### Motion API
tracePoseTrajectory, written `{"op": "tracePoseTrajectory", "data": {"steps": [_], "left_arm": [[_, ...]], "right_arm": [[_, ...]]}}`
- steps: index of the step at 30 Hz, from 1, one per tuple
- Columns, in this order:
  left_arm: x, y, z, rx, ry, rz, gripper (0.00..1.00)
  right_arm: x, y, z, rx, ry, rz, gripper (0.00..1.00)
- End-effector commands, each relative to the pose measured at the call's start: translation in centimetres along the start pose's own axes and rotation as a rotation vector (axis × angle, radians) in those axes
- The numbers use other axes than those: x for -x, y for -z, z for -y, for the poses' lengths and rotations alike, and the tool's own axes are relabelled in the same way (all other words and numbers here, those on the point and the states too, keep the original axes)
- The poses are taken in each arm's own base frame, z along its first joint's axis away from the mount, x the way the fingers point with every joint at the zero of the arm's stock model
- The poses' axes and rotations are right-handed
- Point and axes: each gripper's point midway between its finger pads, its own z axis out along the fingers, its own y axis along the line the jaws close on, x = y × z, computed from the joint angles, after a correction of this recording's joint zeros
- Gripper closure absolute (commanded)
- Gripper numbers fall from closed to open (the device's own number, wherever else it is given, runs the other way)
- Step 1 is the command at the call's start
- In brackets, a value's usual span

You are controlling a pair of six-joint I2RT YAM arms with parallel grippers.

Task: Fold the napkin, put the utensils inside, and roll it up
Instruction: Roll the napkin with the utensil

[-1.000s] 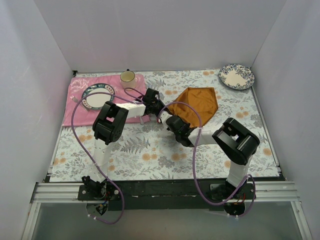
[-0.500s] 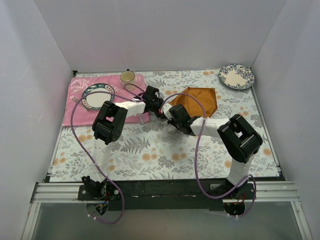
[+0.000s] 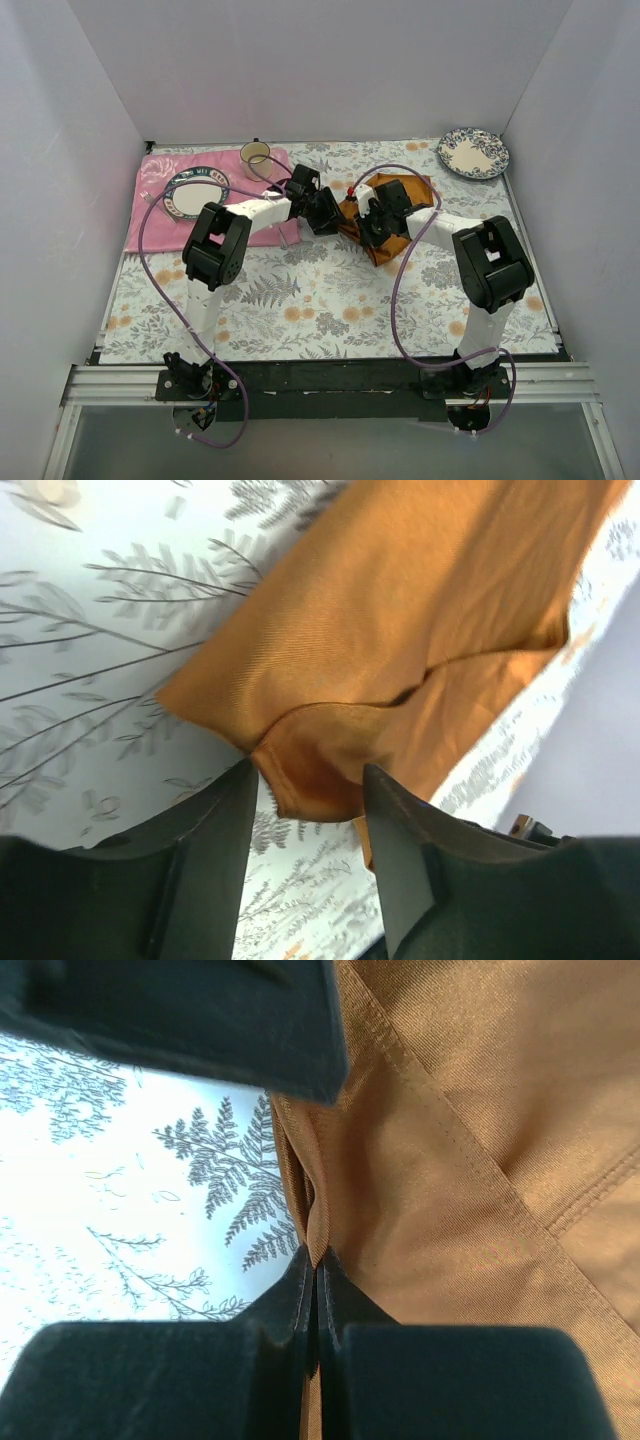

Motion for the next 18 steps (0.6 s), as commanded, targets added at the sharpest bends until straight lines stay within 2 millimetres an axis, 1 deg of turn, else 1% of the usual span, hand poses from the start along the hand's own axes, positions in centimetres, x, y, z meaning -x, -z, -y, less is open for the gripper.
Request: {"op": "tracePoseTrajectory", "data": {"steps": [1,3,5,6,7,8,9,10,12,13,14,16,17,18], "left_arm": [[1.9,4.2,1.8,0.014,-0.084,0.114,0.52],[2.0,5.1,1.8,0.016,-0.094,0.140,0.47],[2.2,5.7,2.0,0.006,-0.110,0.162,0.43],[2.1,6.3,2.1,0.001,-0.118,0.176,0.40],[2.1,6.4,2.2,-0.010,-0.127,0.185,0.39],[2.1,6.7,2.3,-0.014,-0.134,0.194,0.37],[1.8,6.8,2.0,-0.011,-0.132,0.189,0.35],[1.7,7.1,2.3,-0.022,-0.134,0.189,0.35],[1.1,7.1,2.2,-0.028,-0.130,0.170,0.33],[0.6,7.0,2.4,-0.045,-0.129,0.157,0.33],[0.0,6.8,2.5,-0.054,-0.122,0.143,0.33],[-0.4,6.5,3.0,-0.076,-0.112,0.127,0.31],[-1.1,5.6,2.8,-0.076,-0.087,0.092,0.29],[-1.1,5.4,2.7,-0.073,-0.069,0.085,0.23]], "right_arm": [[1.2,0.4,-1.1,0.148,-0.112,0.040,0.99],[1.5,0.6,-1.2,0.180,-0.157,0.056,0.99],[1.4,0.5,-0.5,0.190,-0.202,0.059,0.99],[1.7,0.7,-0.9,0.221,-0.229,0.066,0.99],[1.5,0.6,-0.4,0.225,-0.257,0.066,0.99],[1.7,0.7,-0.6,0.252,-0.271,0.078,0.99],[1.8,0.7,-0.5,0.261,-0.289,0.085,0.99],[1.7,0.8,-0.1,0.268,-0.328,0.088,0.99],[2.0,0.8,0.0,0.300,-0.346,0.105,0.99],[1.8,0.6,0.4,0.308,-0.395,0.099,0.99],[1.7,0.6,0.2,0.330,-0.412,0.099,0.99],[1.5,0.4,0.9,0.341,-0.444,0.104,0.99],[1.6,0.6,0.8,0.358,-0.468,0.110,0.99],[1.6,0.6,1.1,0.356,-0.474,0.120,0.99]]}}
